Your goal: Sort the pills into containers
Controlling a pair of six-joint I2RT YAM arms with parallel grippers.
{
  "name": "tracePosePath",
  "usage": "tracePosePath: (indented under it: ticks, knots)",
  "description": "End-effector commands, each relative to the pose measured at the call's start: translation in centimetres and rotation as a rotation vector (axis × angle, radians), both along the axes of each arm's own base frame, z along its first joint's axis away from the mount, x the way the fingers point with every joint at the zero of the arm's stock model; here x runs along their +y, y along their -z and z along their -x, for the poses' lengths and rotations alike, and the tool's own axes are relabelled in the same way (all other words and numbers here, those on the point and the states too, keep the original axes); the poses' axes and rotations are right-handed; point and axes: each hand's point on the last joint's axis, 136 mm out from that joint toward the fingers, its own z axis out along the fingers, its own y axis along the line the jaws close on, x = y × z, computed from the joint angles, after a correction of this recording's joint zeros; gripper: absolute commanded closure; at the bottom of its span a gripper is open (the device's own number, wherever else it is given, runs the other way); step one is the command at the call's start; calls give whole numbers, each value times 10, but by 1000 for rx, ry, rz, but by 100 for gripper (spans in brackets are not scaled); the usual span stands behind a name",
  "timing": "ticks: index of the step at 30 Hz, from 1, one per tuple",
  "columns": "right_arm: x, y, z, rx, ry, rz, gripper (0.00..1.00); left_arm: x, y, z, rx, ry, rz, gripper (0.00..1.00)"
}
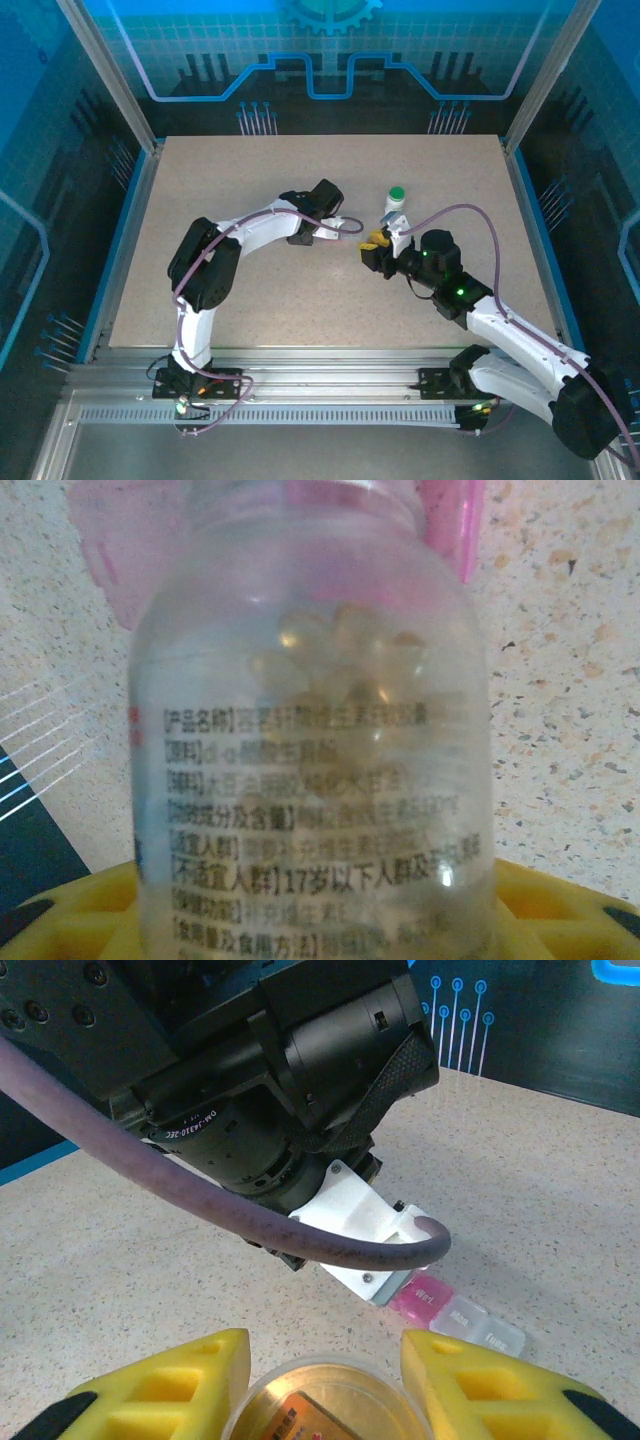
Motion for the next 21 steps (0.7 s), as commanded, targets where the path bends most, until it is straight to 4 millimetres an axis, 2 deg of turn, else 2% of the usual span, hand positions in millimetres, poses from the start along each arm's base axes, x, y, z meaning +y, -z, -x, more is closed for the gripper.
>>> tracePosePath:
  ticks: [1, 13, 16, 21]
  knots:
    - [0, -5, -1, -9, -1, -24, 100, 1, -15, 2, -23, 15, 9, 100]
    - [0, -5, -1, -7, -2, -22, 100, 15, 19, 4, 29, 48, -129, 100]
    - [0, -5, -1, -8, -1, -24, 100, 17, 21, 2, 26, 63, -157, 100]
    - [0, -5, -1, -6, -3, -25, 100, 13, 9, -4, -28, 93, -172, 100]
